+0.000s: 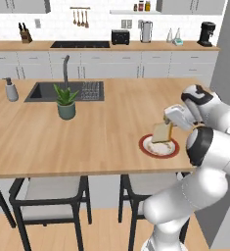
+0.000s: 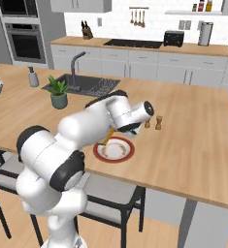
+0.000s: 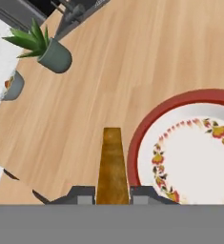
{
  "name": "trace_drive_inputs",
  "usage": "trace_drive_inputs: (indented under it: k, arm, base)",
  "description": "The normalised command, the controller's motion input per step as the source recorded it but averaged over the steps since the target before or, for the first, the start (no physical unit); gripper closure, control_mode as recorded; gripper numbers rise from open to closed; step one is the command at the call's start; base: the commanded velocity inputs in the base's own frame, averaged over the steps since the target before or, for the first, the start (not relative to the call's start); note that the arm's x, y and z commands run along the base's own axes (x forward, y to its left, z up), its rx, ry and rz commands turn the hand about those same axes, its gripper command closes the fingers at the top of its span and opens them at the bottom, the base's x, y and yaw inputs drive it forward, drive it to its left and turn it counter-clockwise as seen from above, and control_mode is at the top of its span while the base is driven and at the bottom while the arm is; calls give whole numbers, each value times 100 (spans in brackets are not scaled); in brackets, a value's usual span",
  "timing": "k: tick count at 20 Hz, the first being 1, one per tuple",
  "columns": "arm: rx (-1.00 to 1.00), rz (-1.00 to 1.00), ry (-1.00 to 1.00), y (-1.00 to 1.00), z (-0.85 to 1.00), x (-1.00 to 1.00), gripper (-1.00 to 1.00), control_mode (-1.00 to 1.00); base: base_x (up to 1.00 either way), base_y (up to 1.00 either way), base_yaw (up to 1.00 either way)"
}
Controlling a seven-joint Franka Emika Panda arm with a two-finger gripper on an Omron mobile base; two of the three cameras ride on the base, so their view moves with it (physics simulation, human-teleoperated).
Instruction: Start the toaster. Once the lever pops up, take the bread to the plate on the dining counter.
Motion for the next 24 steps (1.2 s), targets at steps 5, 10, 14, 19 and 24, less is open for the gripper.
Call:
trace_drive_inputs:
  k: [5,10,14,19,24]
  arm:
    - [0,0,7,-14,-37,30,100,-100]
    - [0,0,1,-20,-27,0,100,-100]
    - [0,-1,-7,0,-51,13,100,-100]
    - [0,-8,-8,17,-58,21,100,-100]
    - [0,-6,-7,10,-52,9,100,-100]
  base:
    - [0,0,0]
    - [0,0,0]
    - [0,0,0]
    - [0,0,0]
    - [0,0,0]
